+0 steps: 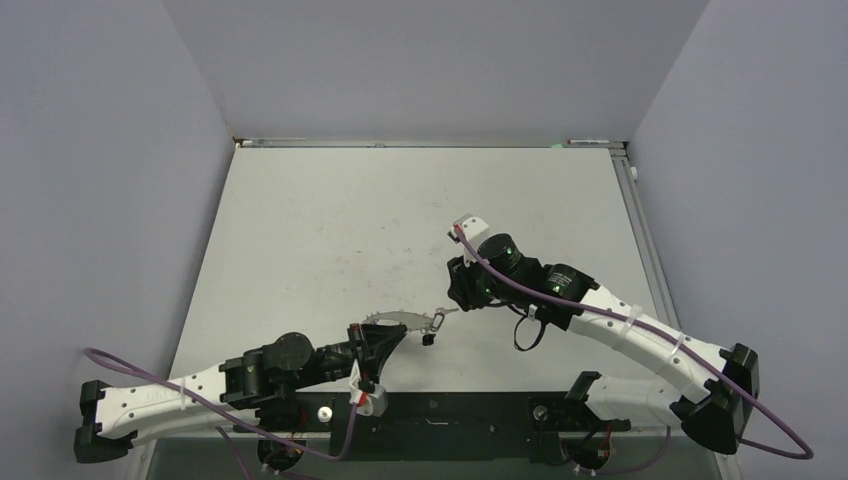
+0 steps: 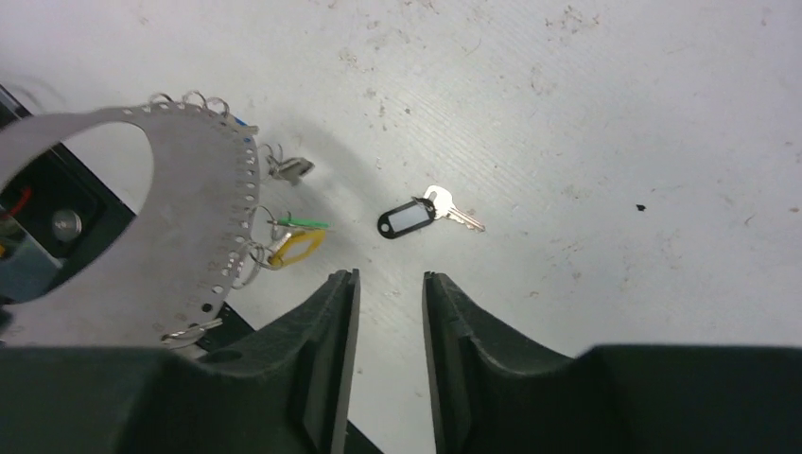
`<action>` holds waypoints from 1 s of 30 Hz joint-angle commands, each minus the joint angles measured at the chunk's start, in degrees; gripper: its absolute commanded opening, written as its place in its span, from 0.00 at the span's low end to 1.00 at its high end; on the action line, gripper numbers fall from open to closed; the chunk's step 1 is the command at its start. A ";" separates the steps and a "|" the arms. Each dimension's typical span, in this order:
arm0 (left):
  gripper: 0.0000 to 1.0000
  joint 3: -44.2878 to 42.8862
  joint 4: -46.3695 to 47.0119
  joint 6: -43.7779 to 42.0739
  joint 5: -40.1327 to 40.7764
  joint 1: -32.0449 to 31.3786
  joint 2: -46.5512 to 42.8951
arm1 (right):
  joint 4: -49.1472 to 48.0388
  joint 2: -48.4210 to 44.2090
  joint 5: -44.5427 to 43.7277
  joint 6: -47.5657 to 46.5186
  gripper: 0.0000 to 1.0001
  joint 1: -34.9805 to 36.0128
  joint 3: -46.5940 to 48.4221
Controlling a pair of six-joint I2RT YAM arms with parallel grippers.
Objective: Put the keys on the keyring
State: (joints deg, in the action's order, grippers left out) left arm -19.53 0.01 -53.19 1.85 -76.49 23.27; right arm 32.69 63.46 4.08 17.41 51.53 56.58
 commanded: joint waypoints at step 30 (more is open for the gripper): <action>0.00 0.64 3.94 0.34 -7.42 12.30 -11.29 | -12.50 33.85 1.58 -14.03 0.31 0.15 2.65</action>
State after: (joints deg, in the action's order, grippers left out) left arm -18.31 -1.85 -53.32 -3.62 -64.69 11.73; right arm 21.85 96.77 6.87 5.50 51.46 56.82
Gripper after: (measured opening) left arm 0.018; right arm 0.376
